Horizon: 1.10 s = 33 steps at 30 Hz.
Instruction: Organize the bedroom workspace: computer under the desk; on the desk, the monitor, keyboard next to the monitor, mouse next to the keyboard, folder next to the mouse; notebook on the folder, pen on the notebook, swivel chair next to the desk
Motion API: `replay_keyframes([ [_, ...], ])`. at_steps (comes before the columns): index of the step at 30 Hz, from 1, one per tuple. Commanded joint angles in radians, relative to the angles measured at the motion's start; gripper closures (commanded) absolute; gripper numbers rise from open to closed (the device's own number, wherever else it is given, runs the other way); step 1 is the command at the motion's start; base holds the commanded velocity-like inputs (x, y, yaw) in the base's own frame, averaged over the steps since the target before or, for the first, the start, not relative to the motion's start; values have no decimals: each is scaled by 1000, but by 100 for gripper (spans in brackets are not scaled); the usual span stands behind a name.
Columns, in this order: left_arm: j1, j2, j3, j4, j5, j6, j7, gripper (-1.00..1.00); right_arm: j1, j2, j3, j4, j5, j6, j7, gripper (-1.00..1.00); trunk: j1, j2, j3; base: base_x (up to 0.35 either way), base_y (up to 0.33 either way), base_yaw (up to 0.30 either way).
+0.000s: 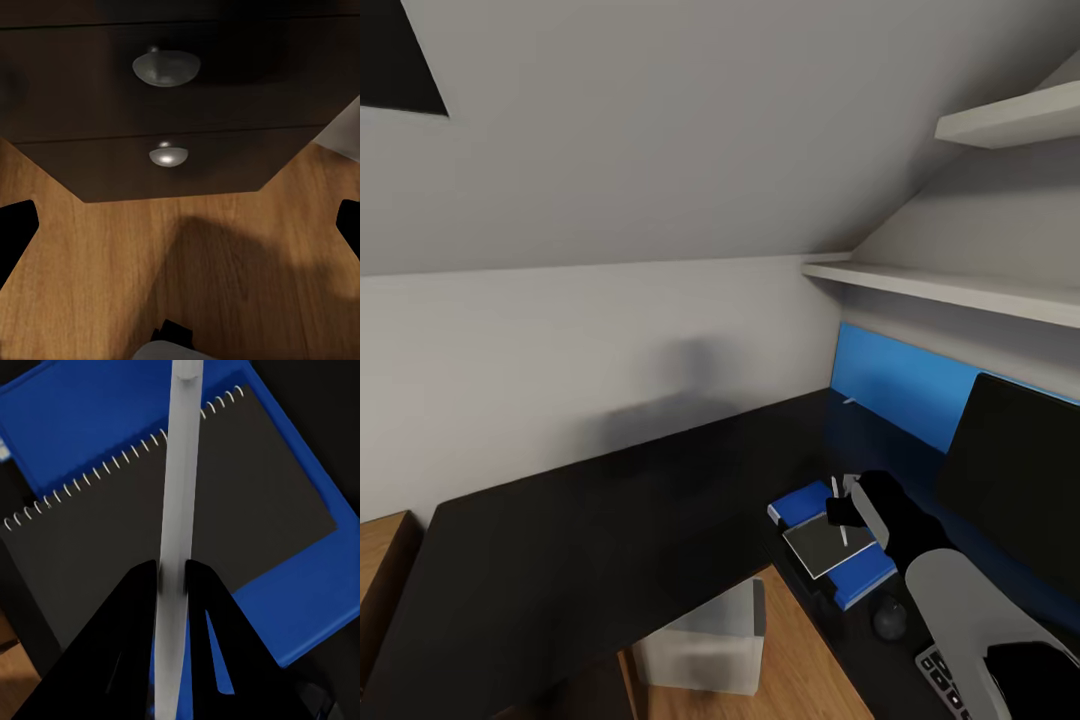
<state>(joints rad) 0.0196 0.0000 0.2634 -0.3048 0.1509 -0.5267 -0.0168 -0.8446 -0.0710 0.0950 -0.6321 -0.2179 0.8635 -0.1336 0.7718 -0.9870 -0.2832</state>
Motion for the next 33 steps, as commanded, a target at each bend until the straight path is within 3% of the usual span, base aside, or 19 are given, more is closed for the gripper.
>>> replay_keyframes([
  [1,0,0,-2,-1,9,-1,-2,-100,-1,-1,9,2,-12,2,-9,100,4,-8,-4,0,0,0],
  [11,0,0,18,-1,9,-1,-2,-100,-1,-1,20,20,-11,-36,-10,100,42,-78,-36,0,0,0],
  [33,0,0,24,-1,9,-1,-2,-100,-1,-3,22,22,-11,-40,-11,100,127,-232,-105,0,0,0],
])
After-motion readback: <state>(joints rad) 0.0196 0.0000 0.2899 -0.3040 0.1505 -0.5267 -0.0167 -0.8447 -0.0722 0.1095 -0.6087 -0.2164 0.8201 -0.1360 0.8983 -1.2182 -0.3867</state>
